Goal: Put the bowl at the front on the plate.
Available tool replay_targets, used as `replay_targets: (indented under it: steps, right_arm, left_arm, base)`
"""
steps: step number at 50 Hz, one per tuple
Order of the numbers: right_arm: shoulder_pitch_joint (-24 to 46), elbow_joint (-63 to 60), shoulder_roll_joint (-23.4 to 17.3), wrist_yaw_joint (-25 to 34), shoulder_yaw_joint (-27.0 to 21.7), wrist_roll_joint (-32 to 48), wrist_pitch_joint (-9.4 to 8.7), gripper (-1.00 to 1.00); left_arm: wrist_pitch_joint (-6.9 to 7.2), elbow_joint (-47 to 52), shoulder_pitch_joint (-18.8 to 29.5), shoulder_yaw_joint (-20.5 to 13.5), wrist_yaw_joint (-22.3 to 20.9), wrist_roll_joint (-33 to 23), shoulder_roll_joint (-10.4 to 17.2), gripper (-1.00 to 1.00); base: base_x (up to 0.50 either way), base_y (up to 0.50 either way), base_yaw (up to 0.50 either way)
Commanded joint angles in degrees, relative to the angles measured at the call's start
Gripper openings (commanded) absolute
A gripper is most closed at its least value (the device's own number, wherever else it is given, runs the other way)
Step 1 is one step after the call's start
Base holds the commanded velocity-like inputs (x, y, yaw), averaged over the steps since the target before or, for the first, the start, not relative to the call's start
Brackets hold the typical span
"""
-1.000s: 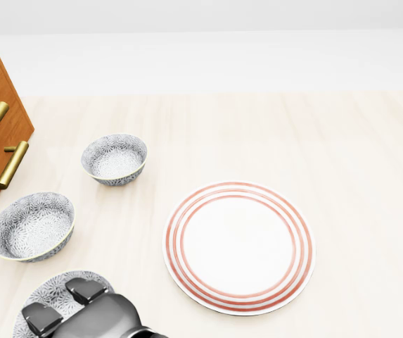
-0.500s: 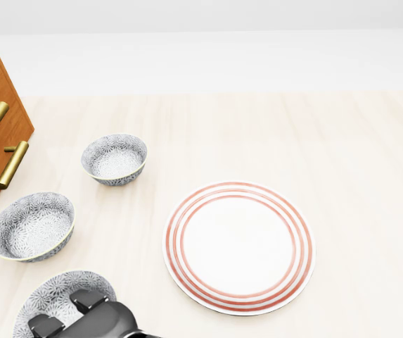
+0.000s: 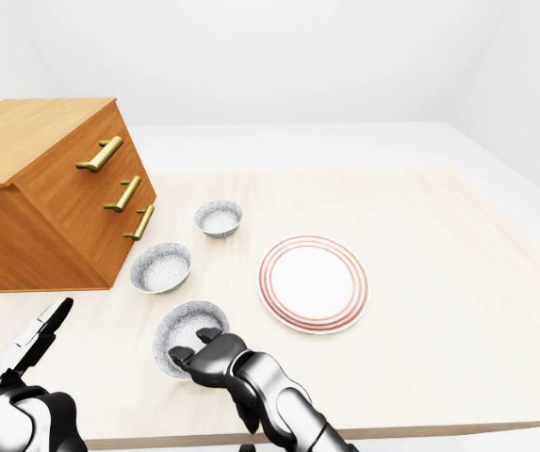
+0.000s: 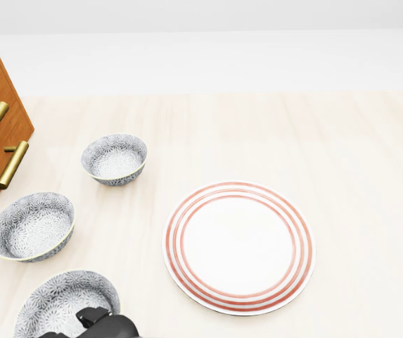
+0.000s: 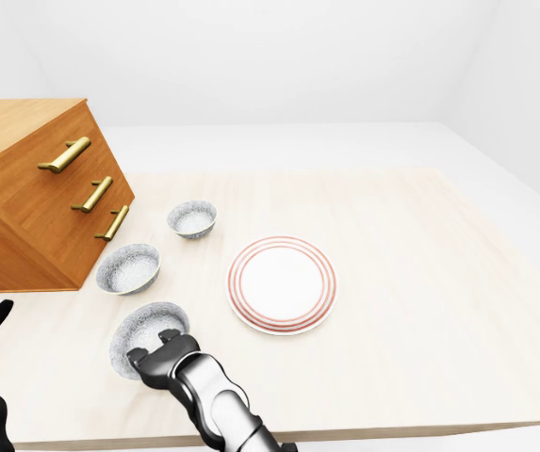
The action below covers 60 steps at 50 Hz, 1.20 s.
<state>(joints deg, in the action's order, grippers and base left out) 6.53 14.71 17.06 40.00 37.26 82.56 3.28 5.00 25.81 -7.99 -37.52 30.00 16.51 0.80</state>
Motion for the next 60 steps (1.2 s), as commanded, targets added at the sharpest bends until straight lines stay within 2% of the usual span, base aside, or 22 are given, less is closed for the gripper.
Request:
replay_targets:
  steps: [1,2,3,4,15,28,37,44,55,60]
  right_arm:
    - [0.1,1.6,0.0,0.0,-0.5,-0.5,0.5,1.0]
    - [-0.1,1.6,-0.1,0.0,-0.5,-0.9,0.93,1.0]
    - [-0.1,1.6,0.0,0.0,-0.6,-1.2,1.0,0.37]
    - [-0.2,1.4,0.0,0.0,-0.6,-1.8,1.53,-1.0]
    - [0.5,1.7,-0.4,0.0,-1.0,-1.3,1.72,-1.0]
    - [2.1,-2.4,-0.2,0.0,-2.2,3.5,0.58,-1.0]
    - [4.8,-3.6,1.2,-1.5,-4.3,4.7,-0.54,-1.0]
    - [5.3,-7.6,0.7,-0.8,-5.3,7.3,-1.37,-1.0]
    - [5.1,-12.7,0.4,-1.8,-5.6,11.6,-4.08,-1.0]
    - [5.7,-14.1,0.1,-2.5,-6.7,11.7,-4.47,-1.0]
  left_arm:
    - [0.0,0.0,-0.1,0.0,0.0,0.0,0.0,1.0]
    - [0.0,0.3,-0.1,-0.1,0.0,0.1,-0.1,1.0]
    - [0.0,0.3,-0.1,-0.1,0.0,0.0,-0.1,1.0]
    - [0.0,0.4,-0.2,-0.2,0.0,0.2,-0.1,1.0]
    - [0.0,0.6,0.0,-0.3,0.0,0.2,-0.1,1.0]
    - [0.0,0.2,-0.1,-0.1,0.0,-0.2,-0.1,1.0]
    - [0.0,0.3,-0.1,0.0,0.0,-0.4,-0.1,1.0]
    - [0.0,0.1,0.0,0.0,0.0,-0.4,-0.1,1.0]
    - [0.0,0.8,-0.1,-0.4,0.0,0.3,0.0,1.0]
    - [0.0,0.2,0.2,-0.2,0.0,0.2,0.2,1.0]
  base:
    - [0.0,0.0,0.0]
    - [0.0,0.0,0.0]
    - [0.0,0.0,0.0]
    - [0.0,0.0,0.0]
    - [0.0,0.0,0.0]
    - [0.0,0.0,0.0]
    - [0.0,0.0,0.0]
    - [0.0,0.0,0.0]
    - [0.0,0.0,0.0]
    - [0.0,0.0,0.0]
